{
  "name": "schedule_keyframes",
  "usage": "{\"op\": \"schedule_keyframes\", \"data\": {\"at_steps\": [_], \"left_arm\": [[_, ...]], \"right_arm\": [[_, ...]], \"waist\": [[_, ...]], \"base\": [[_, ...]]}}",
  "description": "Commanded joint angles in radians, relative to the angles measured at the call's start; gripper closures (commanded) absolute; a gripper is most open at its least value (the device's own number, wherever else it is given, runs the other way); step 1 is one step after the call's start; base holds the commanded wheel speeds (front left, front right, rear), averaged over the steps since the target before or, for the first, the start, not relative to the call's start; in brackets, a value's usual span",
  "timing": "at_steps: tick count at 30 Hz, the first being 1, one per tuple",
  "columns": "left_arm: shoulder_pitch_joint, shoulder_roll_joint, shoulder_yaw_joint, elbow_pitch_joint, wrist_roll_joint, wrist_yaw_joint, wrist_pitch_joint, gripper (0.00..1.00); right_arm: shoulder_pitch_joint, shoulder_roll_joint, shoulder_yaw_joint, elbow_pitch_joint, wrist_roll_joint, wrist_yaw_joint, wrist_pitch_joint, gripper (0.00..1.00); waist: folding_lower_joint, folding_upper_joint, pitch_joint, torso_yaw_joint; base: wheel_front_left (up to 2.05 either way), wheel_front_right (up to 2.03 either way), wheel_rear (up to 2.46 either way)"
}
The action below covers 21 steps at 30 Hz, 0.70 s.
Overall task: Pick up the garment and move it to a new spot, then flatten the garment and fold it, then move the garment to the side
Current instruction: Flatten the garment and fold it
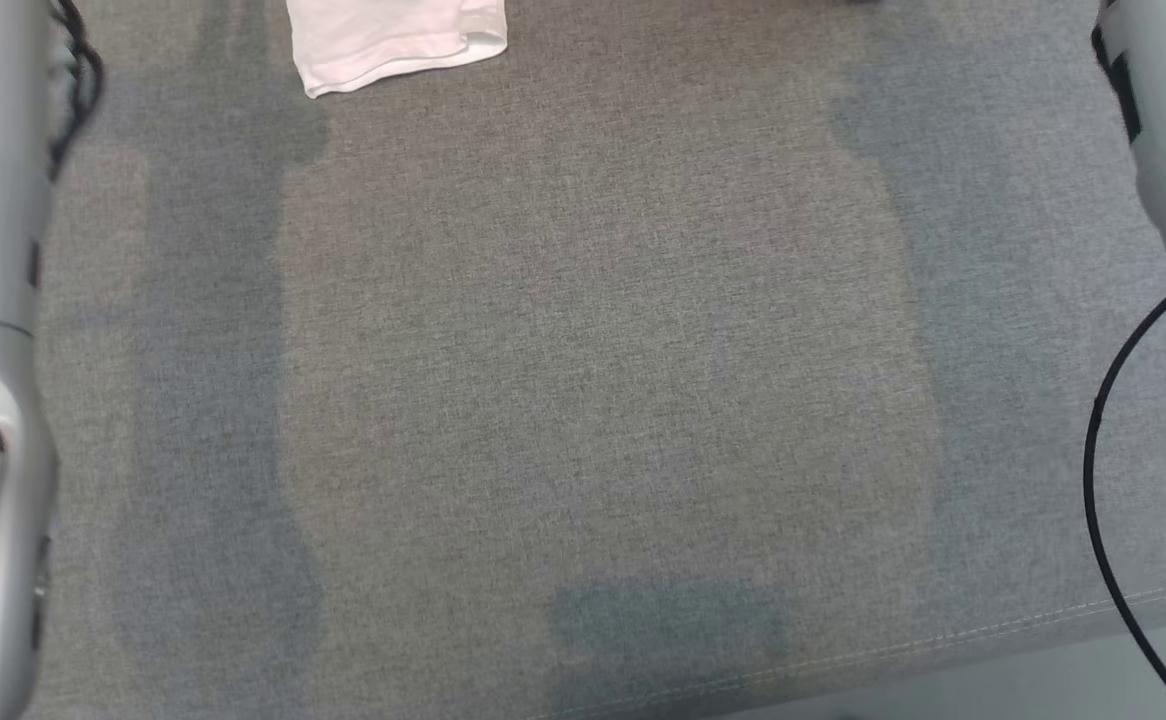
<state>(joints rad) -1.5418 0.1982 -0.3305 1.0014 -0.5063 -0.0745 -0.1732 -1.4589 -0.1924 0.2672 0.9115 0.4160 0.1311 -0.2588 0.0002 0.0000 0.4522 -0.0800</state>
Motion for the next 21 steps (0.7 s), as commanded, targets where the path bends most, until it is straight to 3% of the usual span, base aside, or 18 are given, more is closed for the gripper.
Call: {"op": "schedule_keyframes", "data": {"at_steps": [1, 6, 13, 21], "left_arm": [[0.045, -0.012, 0.005, 0.037, -0.02, -0.01, -0.01, 1.0], [0.159, -0.05, 0.011, 0.131, -0.055, -0.033, -0.05, 1.0], [0.381, -0.093, 0.029, 0.166, -0.094, -0.049, -0.09, 1.0], [0.719, -0.068, 0.119, -0.097, -0.046, -0.05, -0.091, 1.0]], "right_arm": [[0.032, -0.002, 0.016, 0.03, 0.018, -0.001, -0.007, 1.0], [0.135, -0.024, 0.054, 0.054, 0.068, -0.001, -0.008, 1.0], [0.402, -0.037, 0.049, -0.039, 0.147, -0.001, -0.008, 1.0], [0.742, -0.018, -0.009, -0.221, 0.182, -0.001, -0.009, 1.0]], "waist": [[-0.0002, 0.0, 0.013, 0.005], [-0.0002, 0.0, 0.025, 0.014], [-0.0002, 0.0, 0.006, 0.033], [-0.0002, 0.0, -0.075, 0.029]], "base": [[0.0, 0.0, 0.0], [0.0, 0.0, 0.0], [0.0, 0.0, 0.0], [0.0, 0.0, 0.0]]}}
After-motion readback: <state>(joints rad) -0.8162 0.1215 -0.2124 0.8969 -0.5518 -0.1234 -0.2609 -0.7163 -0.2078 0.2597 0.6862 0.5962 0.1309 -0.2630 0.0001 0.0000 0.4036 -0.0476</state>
